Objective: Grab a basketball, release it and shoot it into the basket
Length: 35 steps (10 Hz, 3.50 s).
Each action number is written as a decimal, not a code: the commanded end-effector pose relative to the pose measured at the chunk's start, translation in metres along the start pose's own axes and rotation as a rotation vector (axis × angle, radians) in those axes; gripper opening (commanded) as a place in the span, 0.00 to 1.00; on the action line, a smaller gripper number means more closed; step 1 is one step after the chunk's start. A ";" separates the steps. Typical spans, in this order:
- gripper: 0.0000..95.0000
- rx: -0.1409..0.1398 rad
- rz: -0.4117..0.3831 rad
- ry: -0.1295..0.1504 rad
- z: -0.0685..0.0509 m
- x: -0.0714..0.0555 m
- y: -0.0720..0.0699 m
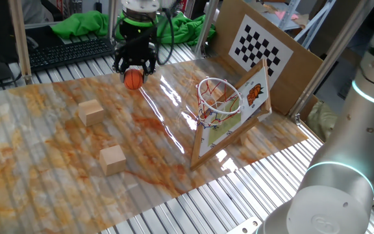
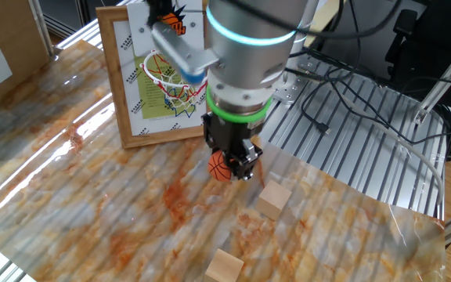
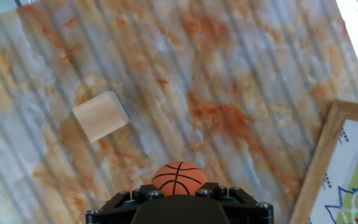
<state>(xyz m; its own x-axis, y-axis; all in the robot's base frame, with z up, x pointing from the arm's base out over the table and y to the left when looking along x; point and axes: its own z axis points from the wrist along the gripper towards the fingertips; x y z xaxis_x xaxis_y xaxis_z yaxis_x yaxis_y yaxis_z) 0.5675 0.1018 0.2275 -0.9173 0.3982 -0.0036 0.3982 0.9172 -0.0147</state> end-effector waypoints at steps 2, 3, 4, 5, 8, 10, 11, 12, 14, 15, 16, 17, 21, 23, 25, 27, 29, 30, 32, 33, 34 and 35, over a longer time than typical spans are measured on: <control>0.00 0.028 -0.012 0.018 -0.001 -0.002 0.002; 0.00 0.037 -0.013 0.004 -0.001 -0.002 0.002; 0.00 0.045 -0.008 0.001 -0.001 -0.002 0.002; 0.00 0.044 -0.007 0.006 -0.001 -0.002 0.002; 0.00 0.034 -0.010 0.012 -0.007 -0.003 0.002; 0.00 0.019 -0.005 0.020 -0.025 -0.002 -0.001; 0.00 0.020 -0.006 0.020 -0.031 -0.002 -0.004; 0.00 0.020 -0.014 0.021 -0.044 -0.001 -0.012; 0.00 -0.001 -0.041 0.030 -0.062 0.001 -0.040; 0.00 0.005 -0.068 0.028 -0.069 0.001 -0.056; 0.00 0.010 -0.080 0.027 -0.075 0.001 -0.067; 0.00 0.011 -0.096 0.026 -0.083 0.000 -0.082; 0.00 0.006 -0.152 0.024 -0.106 0.007 -0.129; 0.00 0.008 -0.173 0.021 -0.111 0.014 -0.146; 0.00 0.004 -0.197 0.012 -0.110 0.019 -0.162; 0.00 0.001 -0.224 0.006 -0.109 0.023 -0.177; 0.00 0.004 -0.235 0.000 -0.107 0.023 -0.184; 0.00 0.004 -0.244 0.001 -0.106 0.023 -0.185; 0.00 0.001 -0.232 0.002 -0.106 0.022 -0.185; 0.00 0.001 -0.236 0.008 -0.106 0.022 -0.185; 0.00 -0.001 -0.220 0.013 -0.106 0.022 -0.185; 0.00 -0.003 -0.196 0.013 -0.106 0.022 -0.185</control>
<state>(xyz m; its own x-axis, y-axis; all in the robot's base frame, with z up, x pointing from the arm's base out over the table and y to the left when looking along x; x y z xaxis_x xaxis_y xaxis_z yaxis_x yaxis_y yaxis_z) 0.4728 -0.0582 0.3358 -0.9803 0.1966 0.0166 0.1964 0.9804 -0.0124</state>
